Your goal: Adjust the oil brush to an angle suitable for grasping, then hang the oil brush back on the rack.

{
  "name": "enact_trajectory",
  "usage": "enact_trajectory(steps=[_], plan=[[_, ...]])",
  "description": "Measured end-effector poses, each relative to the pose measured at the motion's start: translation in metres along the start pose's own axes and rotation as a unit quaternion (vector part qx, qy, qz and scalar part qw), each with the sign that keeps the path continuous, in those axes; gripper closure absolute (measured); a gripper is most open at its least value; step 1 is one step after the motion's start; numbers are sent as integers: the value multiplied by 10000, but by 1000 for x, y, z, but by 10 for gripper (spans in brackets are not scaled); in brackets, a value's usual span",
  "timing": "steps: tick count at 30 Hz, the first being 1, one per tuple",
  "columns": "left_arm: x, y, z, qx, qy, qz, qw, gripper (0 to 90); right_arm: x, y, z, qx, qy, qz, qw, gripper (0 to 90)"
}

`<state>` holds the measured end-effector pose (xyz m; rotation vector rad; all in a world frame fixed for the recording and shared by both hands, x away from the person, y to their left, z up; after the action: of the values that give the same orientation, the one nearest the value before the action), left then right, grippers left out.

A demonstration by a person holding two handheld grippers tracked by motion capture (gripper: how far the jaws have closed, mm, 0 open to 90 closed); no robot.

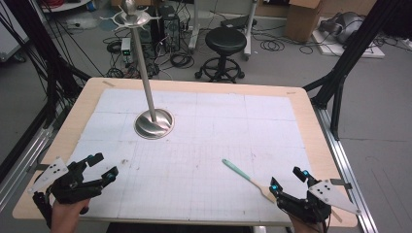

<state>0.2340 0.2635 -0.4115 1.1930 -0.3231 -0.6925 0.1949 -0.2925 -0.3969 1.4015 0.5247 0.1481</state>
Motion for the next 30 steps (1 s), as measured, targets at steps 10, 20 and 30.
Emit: enact_trajectory(steps=[10,20,30], plan=[[3,-1,1,36,-34,-53,10000,194,3,-2,2,4,59,-78,10000,178],[4,-2,2,60,-19,-89,9999,194,32,-3,-12,-457,489,-509,9965,178],[8,-4,8,145,-63,-205,9997,200,56,-23,-15,-465,861,-1140,9887,270]])
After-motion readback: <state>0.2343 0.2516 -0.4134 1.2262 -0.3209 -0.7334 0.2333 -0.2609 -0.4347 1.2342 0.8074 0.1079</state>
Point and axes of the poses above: each handheld gripper's, and its own axes: x roughly forward along the jaws, y roughly out of its top, z roughly to its right, the point moved 3 cm from there along x, roughly forward along the jaws, and after that the axes turned 8 degrees about -x, right-handed, at the moved point
